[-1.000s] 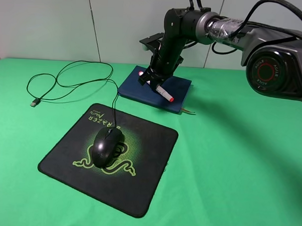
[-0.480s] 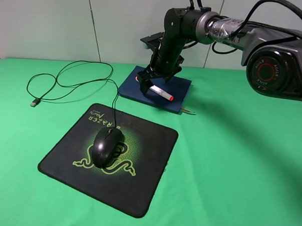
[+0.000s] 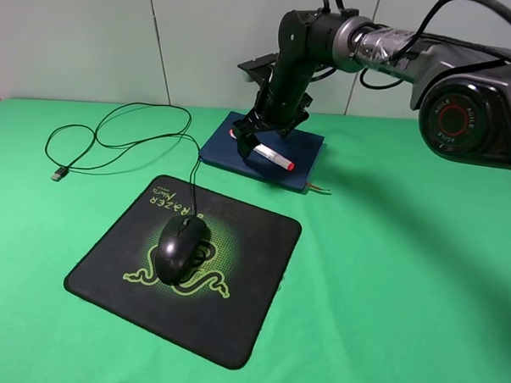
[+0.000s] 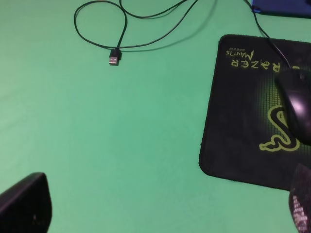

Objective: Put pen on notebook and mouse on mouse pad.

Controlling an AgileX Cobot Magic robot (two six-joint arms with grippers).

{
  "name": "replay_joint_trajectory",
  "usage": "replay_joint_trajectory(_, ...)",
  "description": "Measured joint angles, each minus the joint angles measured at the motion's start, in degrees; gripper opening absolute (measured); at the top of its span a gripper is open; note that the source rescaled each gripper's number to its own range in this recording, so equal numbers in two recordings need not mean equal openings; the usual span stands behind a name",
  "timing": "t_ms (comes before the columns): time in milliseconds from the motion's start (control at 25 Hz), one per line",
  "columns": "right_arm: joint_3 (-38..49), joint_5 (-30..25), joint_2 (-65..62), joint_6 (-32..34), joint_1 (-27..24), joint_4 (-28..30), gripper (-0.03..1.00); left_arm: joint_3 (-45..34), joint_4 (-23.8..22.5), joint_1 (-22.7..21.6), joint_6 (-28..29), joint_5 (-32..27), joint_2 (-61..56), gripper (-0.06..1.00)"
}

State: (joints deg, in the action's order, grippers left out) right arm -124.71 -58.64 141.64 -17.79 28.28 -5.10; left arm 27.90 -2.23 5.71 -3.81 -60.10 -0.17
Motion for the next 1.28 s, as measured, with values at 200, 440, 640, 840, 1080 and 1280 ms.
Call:
replay_joint_trajectory(200,0.0,-2.2,-4.5,0.0,0.0,0.0,1.0,0.0,0.0,0.0,0.0,0.0,0.0,0.96)
replay_joint_trajectory(440,-0.1,-8.9,-12.7,0.3,0.0,-0.1,1.0,0.0,0.0,0.0,0.0,0.0,0.0,0.96)
replay_joint_trajectory(640,0.2,-10.7,-19.9,4.3,0.0,0.0,1.0,0.0,0.0,0.0,0.0,0.0,0.0,0.96)
replay_joint_trajectory(840,6.2,-10.8,-28.9,6.3,0.0,0.7,1.0,0.0,0.0,0.0,0.0,0.0,0.0,0.96)
replay_joint_trajectory(1080,24.3,-11.0,-43.5,6.7,0.0,2.6,1.0,0.0,0.0,0.0,0.0,0.0,0.0,0.96)
replay_joint_trajectory(1280,39.0,-11.3,-56.1,8.7,0.0,3.4,1.0,0.0,0.0,0.0,0.0,0.0,0.0,0.96)
